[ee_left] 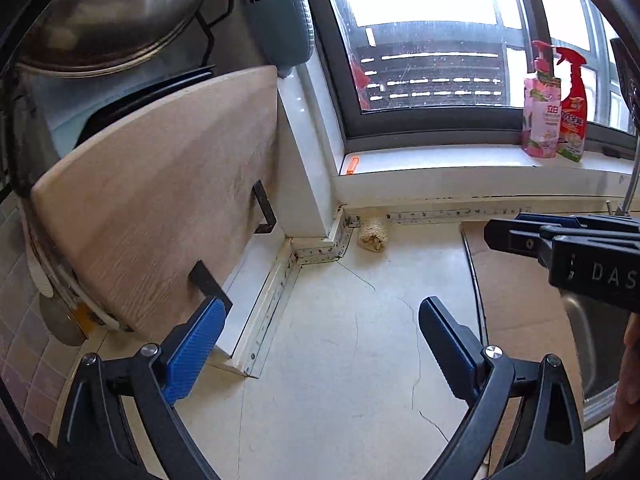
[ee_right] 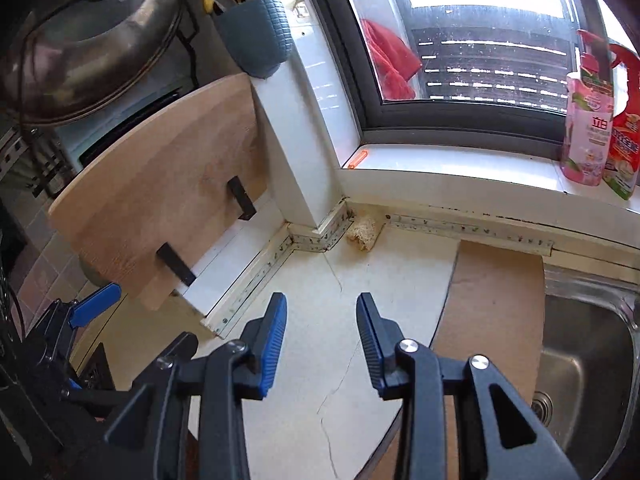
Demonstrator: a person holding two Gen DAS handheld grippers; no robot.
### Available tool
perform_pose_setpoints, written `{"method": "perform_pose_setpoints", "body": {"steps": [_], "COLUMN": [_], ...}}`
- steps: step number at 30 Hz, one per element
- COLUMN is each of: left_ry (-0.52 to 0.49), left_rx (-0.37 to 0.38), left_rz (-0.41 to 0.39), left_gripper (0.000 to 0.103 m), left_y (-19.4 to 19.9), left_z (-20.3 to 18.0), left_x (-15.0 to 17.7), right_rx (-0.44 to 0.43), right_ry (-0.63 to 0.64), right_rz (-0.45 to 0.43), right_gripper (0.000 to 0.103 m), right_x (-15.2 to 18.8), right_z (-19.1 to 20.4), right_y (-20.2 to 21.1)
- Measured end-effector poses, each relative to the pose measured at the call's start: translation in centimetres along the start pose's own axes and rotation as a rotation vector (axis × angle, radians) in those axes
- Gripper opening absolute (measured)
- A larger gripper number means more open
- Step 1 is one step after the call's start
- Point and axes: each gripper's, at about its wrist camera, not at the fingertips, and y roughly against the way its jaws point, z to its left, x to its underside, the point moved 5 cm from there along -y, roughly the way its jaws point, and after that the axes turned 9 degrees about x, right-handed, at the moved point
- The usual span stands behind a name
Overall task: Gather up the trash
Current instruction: 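Raise both open tools back to the loofah sponge in the corner, then grasp the beige loofah sponge with the right tool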
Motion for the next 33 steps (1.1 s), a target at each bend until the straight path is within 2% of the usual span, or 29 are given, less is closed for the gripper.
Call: {"method": "perform_pose_setpoints", "body": {"steps": [6, 14, 19, 23, 25, 33], "left_ry": [0.012, 0.061, 0.077, 0.094, 0.108, 0.15], "left_rx": [-0.036, -0.042, -0.037, -0.059, -0.062, -0.071], "left_rz": [0.082, 0.161, 0.168, 0.159, 0.155, 0.157], "left_gripper": [0.097, 0.097, 0.097, 0.096, 0.096, 0.096], "left_y": [-8.7, -16.9, -19.6, -20.8, -21.3, -22.0], "left_z": [0.0, 1.2, 1.6, 1.9, 2.1, 3.2], "left_x": [-2.8, -2.9, -2.7, -2.6, -2.6, -2.5], "right_rx": [-0.023, -0.073, -0.104, -0.118, -0.12, -0.065], "right_ry": [-0.044, -0.137, -0.18, -0.195, -0.205, -0.213], "right_rz": [0.058, 0.194, 0.24, 0.233, 0.23, 0.251], "right_gripper": [0.037, 0.037, 0.039, 0.046, 0.047, 0.047], "right_x": [-3.8, -4.7, -4.4, -4.6, -4.8, -5.2], "right_z": [-3.1, -5.2, -5.0, -4.4, -4.0, -3.7], "right_y": [-8.1, -18.0, -22.4, -24.8, -25.9, -30.4]}}
